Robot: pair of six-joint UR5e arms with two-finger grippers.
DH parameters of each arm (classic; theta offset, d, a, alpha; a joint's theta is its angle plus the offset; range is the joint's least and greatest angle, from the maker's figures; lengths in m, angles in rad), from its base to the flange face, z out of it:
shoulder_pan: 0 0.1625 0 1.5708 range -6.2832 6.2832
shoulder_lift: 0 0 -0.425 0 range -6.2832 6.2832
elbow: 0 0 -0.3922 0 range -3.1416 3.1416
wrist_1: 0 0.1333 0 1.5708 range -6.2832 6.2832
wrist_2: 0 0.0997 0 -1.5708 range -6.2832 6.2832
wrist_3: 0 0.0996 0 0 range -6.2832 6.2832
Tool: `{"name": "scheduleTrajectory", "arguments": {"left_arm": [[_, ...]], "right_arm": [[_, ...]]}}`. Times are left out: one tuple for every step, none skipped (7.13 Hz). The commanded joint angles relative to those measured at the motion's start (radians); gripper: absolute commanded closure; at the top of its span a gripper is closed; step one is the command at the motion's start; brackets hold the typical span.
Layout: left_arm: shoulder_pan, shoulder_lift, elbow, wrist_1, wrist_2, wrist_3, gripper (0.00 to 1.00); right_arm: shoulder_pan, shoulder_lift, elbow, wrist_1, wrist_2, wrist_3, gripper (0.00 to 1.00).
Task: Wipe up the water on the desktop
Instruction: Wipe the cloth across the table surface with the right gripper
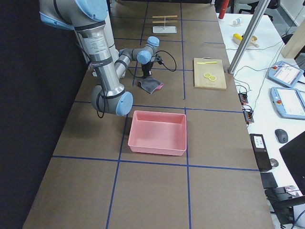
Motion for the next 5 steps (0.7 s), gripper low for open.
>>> {"name": "scheduleTrajectory", "arguments": {"left_arm": [[0.0, -0.003, -0.002, 0.0, -0.002, -0.002, 0.0], [0.0, -0.007, -0.002, 0.002, -0.002, -0.002, 0.0], [0.0, -0.008, -0.004, 0.0, -0.002, -0.002, 0.0], [-0.002, -0.007, -0.004, 0.0, 0.0, -0.002, 0.0], [-0.002, 0.003, -0.004, 0.0, 0.0, 0.001, 0.0]], "right_arm": [[0.114, -0.006, -0.074, 0.002, 0.003, -0.02, 0.98], [0.172, -0.006, -0.116, 0.0, 0.006, -0.067, 0.98], [0.229, -0.009, -0.144, -0.001, 0.007, -0.13, 0.98], [0.263, -0.007, -0.182, 0.0, 0.009, -0.156, 0.98], [0.263, -0.001, -0.198, 0.0, 0.007, -0.16, 0.98]]}}
